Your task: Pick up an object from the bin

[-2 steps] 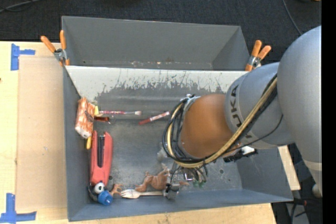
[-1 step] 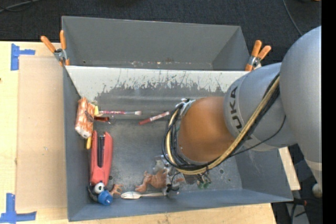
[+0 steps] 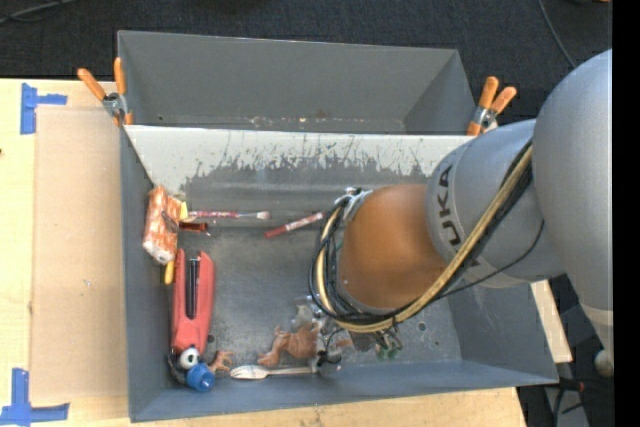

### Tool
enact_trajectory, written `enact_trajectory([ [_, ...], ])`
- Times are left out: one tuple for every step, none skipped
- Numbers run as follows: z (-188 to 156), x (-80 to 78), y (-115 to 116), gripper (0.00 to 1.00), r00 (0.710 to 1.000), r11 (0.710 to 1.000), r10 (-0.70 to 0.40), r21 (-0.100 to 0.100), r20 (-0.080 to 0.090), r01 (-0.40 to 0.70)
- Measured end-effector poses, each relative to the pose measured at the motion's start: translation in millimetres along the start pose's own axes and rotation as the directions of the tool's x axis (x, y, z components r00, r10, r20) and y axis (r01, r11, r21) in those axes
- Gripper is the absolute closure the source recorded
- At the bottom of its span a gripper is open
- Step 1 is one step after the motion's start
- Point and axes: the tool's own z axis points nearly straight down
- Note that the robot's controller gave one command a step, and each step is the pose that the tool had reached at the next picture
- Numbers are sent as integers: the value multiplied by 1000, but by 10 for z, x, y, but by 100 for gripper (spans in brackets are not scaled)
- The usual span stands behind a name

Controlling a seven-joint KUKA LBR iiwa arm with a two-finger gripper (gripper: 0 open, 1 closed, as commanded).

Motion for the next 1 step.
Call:
enact_trajectory([
  [-550,-18,-22,100,1000,1000,6,-1,-9,-6],
])
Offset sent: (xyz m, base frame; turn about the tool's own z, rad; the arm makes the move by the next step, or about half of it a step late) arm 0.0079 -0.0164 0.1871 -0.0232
